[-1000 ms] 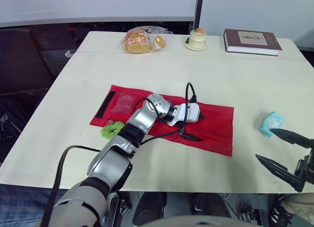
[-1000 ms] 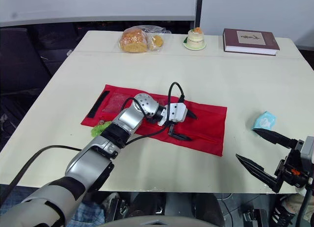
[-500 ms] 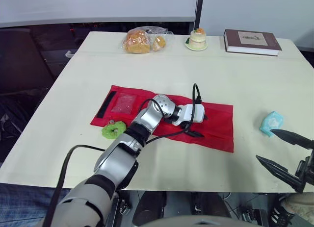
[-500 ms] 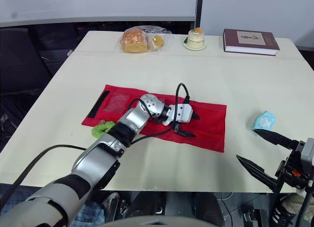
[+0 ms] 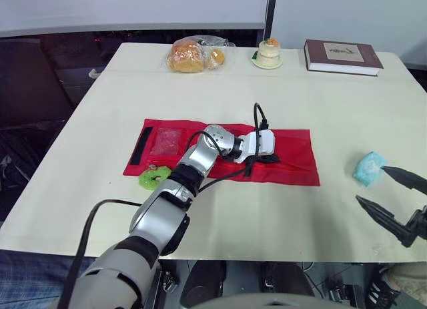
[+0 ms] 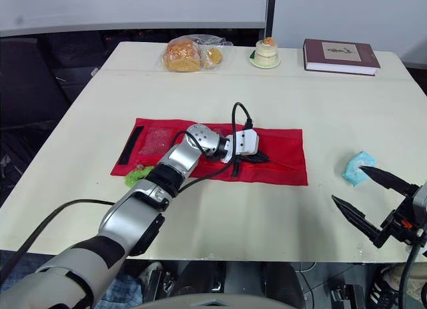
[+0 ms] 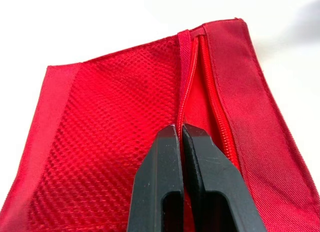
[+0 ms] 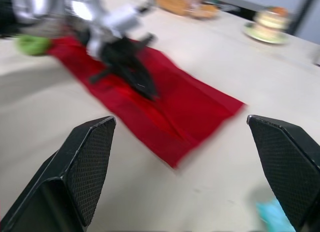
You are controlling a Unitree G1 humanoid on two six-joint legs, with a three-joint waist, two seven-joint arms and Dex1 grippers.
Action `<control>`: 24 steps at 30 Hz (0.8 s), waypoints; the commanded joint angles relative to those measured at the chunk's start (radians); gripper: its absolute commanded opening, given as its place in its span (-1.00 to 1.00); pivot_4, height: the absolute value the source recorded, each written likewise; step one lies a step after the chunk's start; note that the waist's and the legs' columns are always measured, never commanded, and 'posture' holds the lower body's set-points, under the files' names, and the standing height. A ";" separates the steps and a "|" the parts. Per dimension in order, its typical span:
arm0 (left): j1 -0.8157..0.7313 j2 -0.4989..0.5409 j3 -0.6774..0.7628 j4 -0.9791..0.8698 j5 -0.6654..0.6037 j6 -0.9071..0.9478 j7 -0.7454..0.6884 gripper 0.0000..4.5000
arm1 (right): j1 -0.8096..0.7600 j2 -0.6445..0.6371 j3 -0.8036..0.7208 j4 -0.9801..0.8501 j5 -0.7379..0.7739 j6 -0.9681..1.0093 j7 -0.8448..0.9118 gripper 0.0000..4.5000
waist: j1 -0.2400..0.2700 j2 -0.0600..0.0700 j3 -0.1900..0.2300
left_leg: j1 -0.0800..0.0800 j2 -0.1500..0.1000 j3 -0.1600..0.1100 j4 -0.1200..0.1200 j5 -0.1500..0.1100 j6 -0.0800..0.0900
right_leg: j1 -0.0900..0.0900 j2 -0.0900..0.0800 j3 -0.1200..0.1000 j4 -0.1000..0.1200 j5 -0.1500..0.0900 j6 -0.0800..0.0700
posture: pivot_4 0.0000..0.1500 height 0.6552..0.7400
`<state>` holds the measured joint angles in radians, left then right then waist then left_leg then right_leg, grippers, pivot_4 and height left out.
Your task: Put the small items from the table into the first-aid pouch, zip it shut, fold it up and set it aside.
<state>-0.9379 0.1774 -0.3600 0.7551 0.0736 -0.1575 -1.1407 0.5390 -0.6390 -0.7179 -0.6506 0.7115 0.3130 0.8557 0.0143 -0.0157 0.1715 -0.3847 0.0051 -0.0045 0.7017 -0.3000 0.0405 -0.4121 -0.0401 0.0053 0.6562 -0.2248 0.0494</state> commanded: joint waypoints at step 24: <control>0.036 0.001 -0.001 -0.139 -0.026 0.127 -0.037 -0.67 | 0.012 0.040 -0.145 0.021 0.056 0.105 -0.198 1.00 | -0.001 0.000 0.000 | 0.000 0.000 0.000 0.000 0.000 0.000 | 0.000 0.003 0.004 0.000 0.000 -0.001 | 1.00 1.00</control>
<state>-0.8977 0.1863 -0.3637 0.6718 0.0564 -0.0457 -1.1811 0.5441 -0.6010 -0.8267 -0.5919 0.7514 0.4326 0.6522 0.0136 -0.0155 0.1714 -0.3848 0.0050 -0.0042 0.7015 -0.3001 0.0406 -0.4122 -0.0363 0.0114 0.6560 -0.2253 0.0495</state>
